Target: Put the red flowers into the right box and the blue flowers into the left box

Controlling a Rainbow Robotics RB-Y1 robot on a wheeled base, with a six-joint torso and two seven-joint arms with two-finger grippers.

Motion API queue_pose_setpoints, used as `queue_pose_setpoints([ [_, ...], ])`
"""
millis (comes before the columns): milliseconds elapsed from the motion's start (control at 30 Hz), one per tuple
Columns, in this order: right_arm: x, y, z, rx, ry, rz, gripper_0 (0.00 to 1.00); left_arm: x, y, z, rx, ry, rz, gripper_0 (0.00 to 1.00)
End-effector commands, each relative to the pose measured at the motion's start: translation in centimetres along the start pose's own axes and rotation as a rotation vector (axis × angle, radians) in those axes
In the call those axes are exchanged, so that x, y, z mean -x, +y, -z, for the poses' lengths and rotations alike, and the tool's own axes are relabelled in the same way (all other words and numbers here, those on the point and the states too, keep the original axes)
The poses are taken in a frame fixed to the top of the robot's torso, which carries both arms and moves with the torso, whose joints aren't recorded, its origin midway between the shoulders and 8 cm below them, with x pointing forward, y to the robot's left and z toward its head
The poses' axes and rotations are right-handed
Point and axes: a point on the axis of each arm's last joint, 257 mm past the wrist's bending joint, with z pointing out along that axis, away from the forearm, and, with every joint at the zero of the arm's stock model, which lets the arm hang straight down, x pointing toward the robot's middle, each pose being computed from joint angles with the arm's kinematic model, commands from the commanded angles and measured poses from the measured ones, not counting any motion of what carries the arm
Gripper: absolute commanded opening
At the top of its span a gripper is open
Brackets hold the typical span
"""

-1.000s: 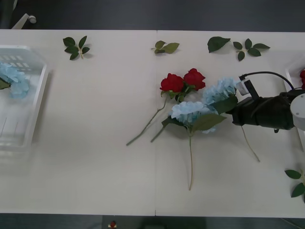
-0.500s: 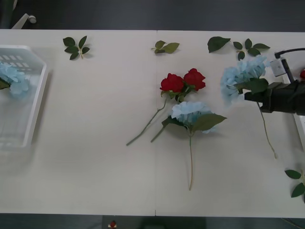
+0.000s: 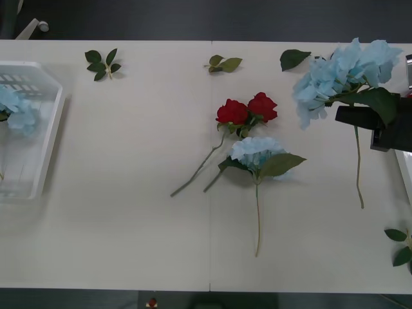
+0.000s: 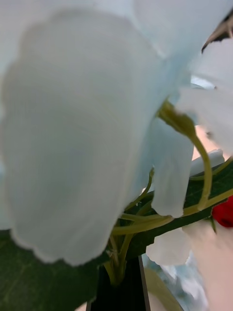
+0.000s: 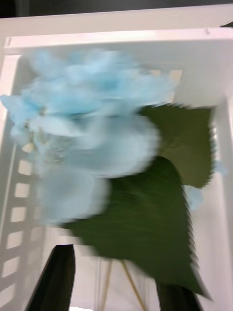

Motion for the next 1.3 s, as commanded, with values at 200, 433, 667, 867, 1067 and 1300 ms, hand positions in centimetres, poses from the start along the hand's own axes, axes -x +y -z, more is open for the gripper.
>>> queue_pose_setpoints([
  [200,2.6,5.4,-4.1,0.175,-0.137,0.071,0.00,4.6,-8.5,4.1,-0.259,-0.015,-0.092,1.00],
  [433,4.1,7.3,-8.6,0.232,-0.192,0.019,0.00,5.6,-21.2,7.4,-0.600,-0.041,-0.144,1.00],
  [667,6.1,8.3,-13.0,0.257,-0.252,-0.048,0.00,2.8,-33.7,8.3,-0.894,-0.071,-0.245,1.00],
  [867,6.8,8.7,-15.4,0.285,-0.271,-0.113,0.00,-0.6,-42.2,9.7,-1.111,-0.158,-0.314,1.00],
  [1067,7.0,9.4,-17.3,0.287,-0.281,-0.162,0.00,-3.5,-47.7,11.6,-1.251,-0.270,-0.326,1.00],
  [1300,7.3,10.1,-19.0,0.288,-0.293,-0.201,0.00,-5.7,-52.8,14.4,-1.393,-0.288,-0.183,1.00],
])
